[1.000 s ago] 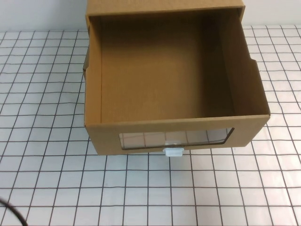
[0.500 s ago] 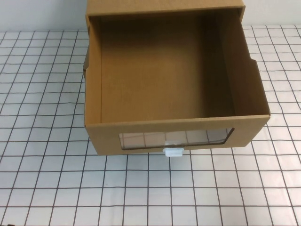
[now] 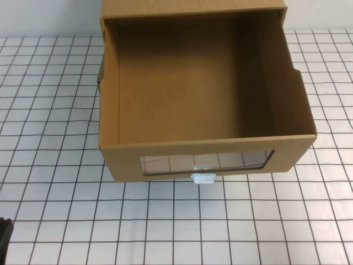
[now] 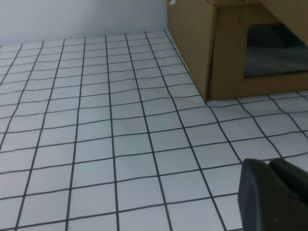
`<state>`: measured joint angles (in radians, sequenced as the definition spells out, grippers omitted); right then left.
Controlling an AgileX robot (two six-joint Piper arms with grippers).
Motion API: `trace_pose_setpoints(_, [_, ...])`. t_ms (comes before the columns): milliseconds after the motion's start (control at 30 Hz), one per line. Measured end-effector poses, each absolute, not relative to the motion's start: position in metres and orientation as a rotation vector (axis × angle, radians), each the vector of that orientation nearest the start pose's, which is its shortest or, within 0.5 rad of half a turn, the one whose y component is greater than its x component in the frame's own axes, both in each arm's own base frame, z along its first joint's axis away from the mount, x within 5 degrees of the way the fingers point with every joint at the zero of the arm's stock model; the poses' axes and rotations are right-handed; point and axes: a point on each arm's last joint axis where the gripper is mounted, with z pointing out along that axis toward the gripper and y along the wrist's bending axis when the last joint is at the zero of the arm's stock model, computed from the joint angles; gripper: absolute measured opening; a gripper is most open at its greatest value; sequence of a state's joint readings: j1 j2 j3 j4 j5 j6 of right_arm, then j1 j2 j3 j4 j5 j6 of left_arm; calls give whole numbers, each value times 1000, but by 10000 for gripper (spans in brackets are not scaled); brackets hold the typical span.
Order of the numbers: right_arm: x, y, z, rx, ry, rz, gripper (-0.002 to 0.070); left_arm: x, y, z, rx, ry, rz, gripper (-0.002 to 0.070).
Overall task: Open the shoe box
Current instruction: 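Pull the top drawer of the cardboard box fully open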
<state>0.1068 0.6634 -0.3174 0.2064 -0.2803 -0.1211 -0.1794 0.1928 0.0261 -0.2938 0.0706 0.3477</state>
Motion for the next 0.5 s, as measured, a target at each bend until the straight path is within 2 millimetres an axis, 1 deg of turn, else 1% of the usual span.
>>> trace_pose_setpoints(500, [140, 10, 286, 26, 1554, 103, -14, 69, -15, 185, 225, 1767, -111, -3])
